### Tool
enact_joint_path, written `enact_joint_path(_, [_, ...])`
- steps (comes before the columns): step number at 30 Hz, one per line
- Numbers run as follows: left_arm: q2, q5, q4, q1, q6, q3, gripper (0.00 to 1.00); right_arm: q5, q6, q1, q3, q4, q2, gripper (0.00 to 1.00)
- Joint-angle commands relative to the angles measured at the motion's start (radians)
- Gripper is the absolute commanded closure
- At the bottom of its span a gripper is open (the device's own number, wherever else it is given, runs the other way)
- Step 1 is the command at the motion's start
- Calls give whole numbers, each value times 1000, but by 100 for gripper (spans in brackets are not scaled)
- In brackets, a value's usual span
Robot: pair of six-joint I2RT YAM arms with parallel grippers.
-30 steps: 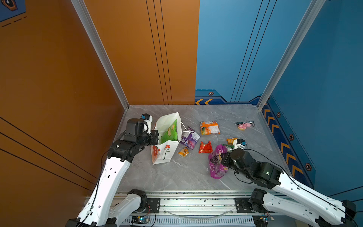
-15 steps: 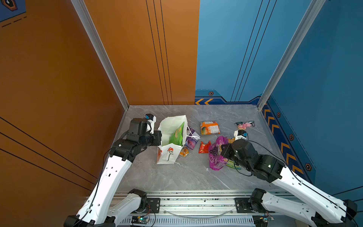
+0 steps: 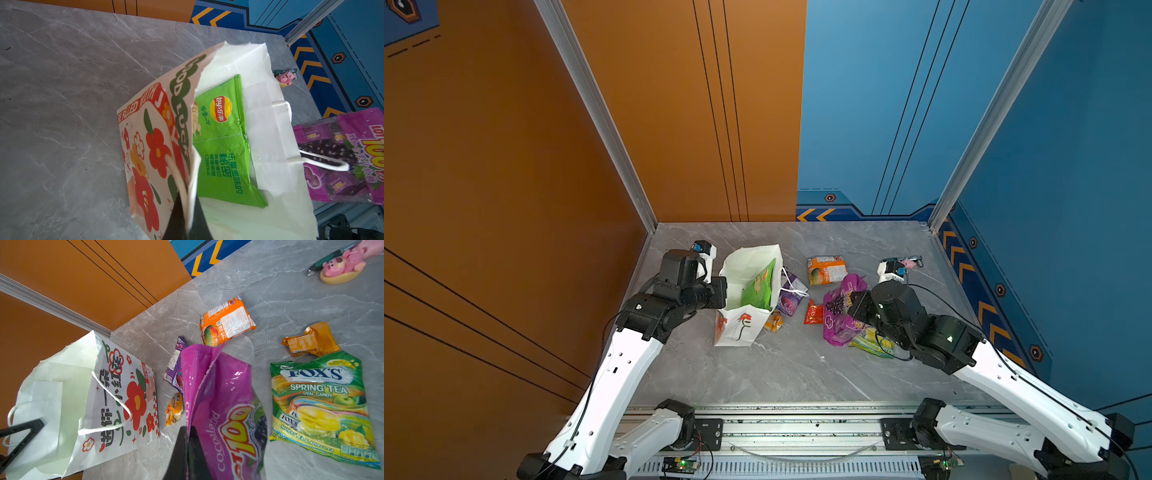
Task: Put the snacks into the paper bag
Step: 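Lift the purple candy bag and carry it farther from the robot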
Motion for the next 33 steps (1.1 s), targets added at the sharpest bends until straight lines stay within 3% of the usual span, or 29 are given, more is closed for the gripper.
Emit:
enact_joint_path(1, [-2, -25, 8, -8, 2, 30, 100, 43, -45, -12, 85, 77, 5, 100])
enact_joint_path(21, [8, -25, -2, -9, 8, 42, 100, 67, -187, -23, 436, 87, 197, 100])
enact_joint_path(33, [15, -20, -5, -9, 2, 47, 100, 42, -264, 35, 709, 102, 354, 100])
